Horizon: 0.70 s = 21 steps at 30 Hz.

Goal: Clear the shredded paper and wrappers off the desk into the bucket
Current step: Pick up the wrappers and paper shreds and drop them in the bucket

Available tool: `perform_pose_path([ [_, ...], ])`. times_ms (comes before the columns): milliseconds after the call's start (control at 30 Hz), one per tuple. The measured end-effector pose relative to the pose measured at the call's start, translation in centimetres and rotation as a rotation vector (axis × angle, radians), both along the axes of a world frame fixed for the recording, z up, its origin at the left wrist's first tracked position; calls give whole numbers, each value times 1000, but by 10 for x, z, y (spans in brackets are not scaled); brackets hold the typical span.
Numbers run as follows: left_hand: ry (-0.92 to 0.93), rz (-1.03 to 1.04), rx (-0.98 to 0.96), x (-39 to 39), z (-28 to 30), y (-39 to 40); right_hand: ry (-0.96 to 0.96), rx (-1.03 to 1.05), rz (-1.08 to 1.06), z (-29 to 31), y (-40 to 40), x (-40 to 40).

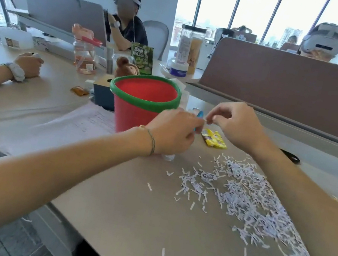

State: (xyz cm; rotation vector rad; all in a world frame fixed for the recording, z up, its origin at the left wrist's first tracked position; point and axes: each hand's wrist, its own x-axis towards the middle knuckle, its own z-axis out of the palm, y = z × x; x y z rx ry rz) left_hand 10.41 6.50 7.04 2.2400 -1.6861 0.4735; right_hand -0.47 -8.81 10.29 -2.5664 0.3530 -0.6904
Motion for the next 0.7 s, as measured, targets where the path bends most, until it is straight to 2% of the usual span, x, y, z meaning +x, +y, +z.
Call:
perform_pose_path([
  [167,-32,183,339,-4,-66,-7,60,23,-44,-29,-18,-3],
  [267,-48,269,422,-1,-88,-11,84,58,-76,-46,-30,2],
  [367,-81,303,425,5,-95,-19,127,25,-157,-66,-45,12],
  [433,-54,301,377,12,-97,-25,142,8,-218,-81,-54,19],
  [500,51,259,261,18,-101,-31,159,-12,-279,-95,-63,25],
  [567,263,195,39,21,-103,-37,170,-48,-348,-107,-73,32],
  [633,552,172,-206,19,-102,-43,174,-63,-405,-115,-84,41],
  [700,810,192,-346,18,-98,-50,183,-88,-442,-120,-93,51],
])
